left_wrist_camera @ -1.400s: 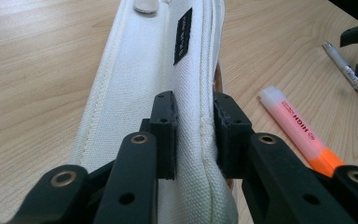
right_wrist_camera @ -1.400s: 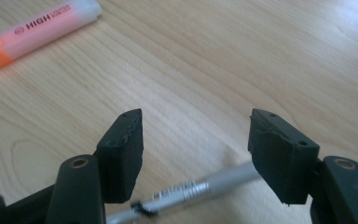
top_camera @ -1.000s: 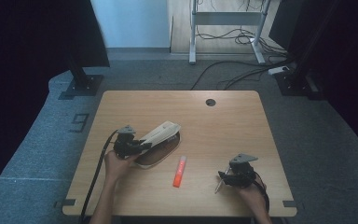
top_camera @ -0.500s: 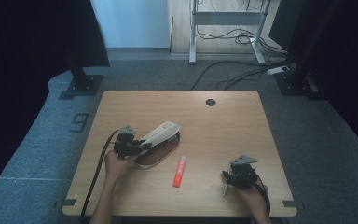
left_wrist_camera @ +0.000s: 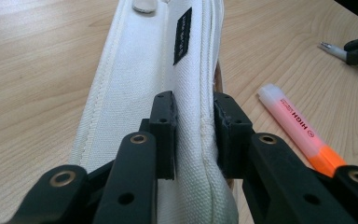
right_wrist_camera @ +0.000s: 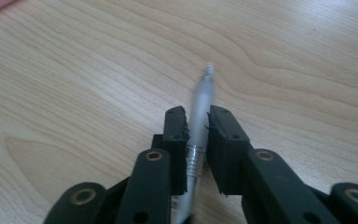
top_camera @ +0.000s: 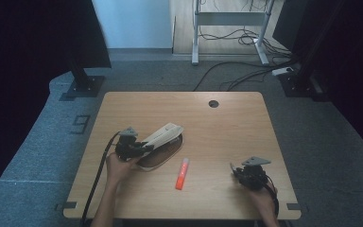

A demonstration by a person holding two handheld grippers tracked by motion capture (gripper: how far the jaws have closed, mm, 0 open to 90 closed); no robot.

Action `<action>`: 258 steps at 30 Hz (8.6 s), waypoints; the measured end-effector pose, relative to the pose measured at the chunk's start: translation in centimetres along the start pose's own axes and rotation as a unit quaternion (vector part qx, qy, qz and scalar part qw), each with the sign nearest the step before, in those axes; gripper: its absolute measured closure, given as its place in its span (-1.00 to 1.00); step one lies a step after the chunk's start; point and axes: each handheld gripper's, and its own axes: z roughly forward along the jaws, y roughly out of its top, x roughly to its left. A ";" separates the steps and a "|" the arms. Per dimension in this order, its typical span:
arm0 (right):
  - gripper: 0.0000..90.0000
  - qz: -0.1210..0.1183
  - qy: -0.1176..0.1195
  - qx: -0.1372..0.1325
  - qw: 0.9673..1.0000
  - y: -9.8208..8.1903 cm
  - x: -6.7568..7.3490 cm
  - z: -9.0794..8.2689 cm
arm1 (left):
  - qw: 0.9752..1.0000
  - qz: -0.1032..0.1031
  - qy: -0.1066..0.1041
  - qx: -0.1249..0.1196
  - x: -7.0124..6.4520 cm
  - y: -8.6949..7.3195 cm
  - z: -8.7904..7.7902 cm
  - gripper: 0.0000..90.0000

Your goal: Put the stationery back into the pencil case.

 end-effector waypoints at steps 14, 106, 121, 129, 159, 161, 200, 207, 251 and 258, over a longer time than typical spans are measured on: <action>0.74 -0.009 0.035 -0.021 0.999 1.3 0.0 -0.5 | 1.000 0.000 0.000 0.000 0.0 0.0 0.0 0.60; 0.74 -0.132 0.175 -0.008 0.976 16.0 10.6 10.5 | 1.000 -0.004 0.003 -0.016 0.0 0.1 -0.5 0.67; 0.74 -0.145 0.184 0.013 0.972 16.5 12.7 13.4 | 1.000 -0.004 0.002 -0.016 -0.1 0.1 -0.4 0.67; 0.73 -0.153 0.187 0.012 0.970 17.1 13.9 14.7 | 1.000 -0.002 0.000 -0.015 -0.2 0.1 -0.3 0.67; 0.37 -0.151 0.188 0.007 0.971 15.0 11.9 11.1 | 1.000 0.002 -0.003 -0.013 -0.2 0.0 -0.2 0.66; 0.37 -0.151 0.189 0.009 0.970 14.7 11.8 10.8 | 1.000 0.002 -0.003 -0.012 -0.2 0.0 -0.2 0.66; 0.58 -0.180 0.170 0.023 0.969 16.3 12.1 13.1 | 1.000 -0.001 -0.002 -0.013 -0.1 0.0 -0.2 0.66; 0.53 -0.169 0.149 0.015 0.974 16.5 11.0 13.7 | 1.000 -0.001 -0.003 -0.013 -0.1 0.0 -0.2 0.66; 0.85 -0.117 0.117 0.010 0.986 15.8 7.8 13.5 | 1.000 0.000 -0.004 -0.013 -0.2 0.0 -0.2 0.66; 0.85 -0.119 0.116 0.006 0.986 16.3 8.4 14.1 | 1.000 0.001 -0.002 -0.012 -0.2 0.0 -0.2 0.66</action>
